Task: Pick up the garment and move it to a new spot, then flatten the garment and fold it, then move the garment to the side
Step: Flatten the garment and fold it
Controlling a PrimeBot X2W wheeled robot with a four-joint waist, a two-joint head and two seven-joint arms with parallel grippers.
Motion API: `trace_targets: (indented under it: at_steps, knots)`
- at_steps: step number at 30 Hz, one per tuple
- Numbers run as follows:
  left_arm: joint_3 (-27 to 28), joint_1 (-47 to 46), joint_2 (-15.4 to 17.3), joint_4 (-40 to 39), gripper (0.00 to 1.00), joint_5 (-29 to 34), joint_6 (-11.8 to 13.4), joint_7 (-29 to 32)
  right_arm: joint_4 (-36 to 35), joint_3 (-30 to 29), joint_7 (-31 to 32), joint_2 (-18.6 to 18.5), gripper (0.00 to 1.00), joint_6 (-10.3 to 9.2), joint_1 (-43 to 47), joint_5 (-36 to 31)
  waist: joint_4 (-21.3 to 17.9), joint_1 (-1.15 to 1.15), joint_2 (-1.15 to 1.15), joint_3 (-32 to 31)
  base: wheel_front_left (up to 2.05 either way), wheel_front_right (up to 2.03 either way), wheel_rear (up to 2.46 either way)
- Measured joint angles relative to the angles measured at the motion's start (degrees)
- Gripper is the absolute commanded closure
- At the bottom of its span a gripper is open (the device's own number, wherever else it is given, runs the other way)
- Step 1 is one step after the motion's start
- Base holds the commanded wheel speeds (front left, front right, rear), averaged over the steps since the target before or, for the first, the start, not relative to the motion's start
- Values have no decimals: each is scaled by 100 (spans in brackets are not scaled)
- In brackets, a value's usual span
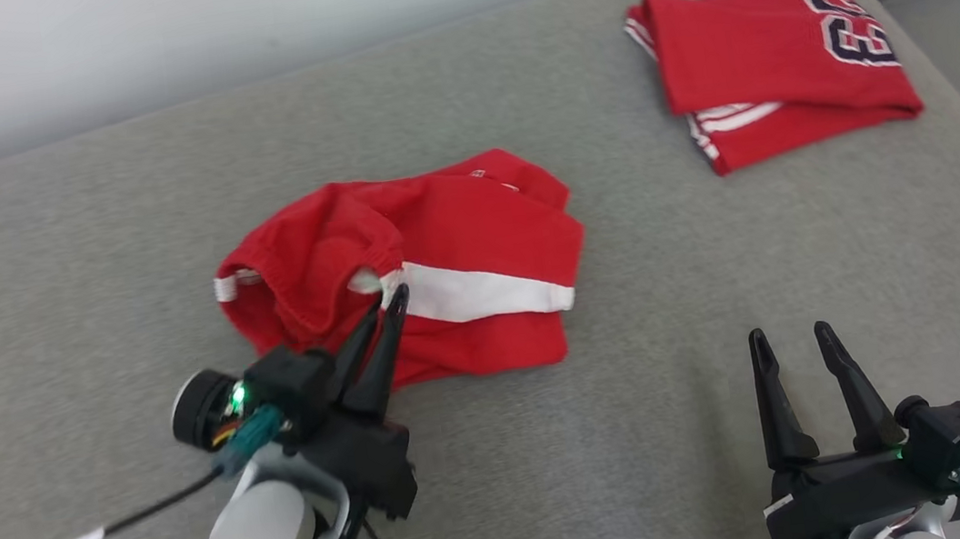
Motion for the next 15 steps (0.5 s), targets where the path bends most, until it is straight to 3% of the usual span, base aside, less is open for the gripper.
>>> trace_targets:
  at_steps: [15]
  knots:
    - [926, 2447, 630, -1397, 100, -230, 337, 0, 91, -29, 0, 1, 0, 0, 168, -192, 999, 0, 0, -504, 0, 0, 0]
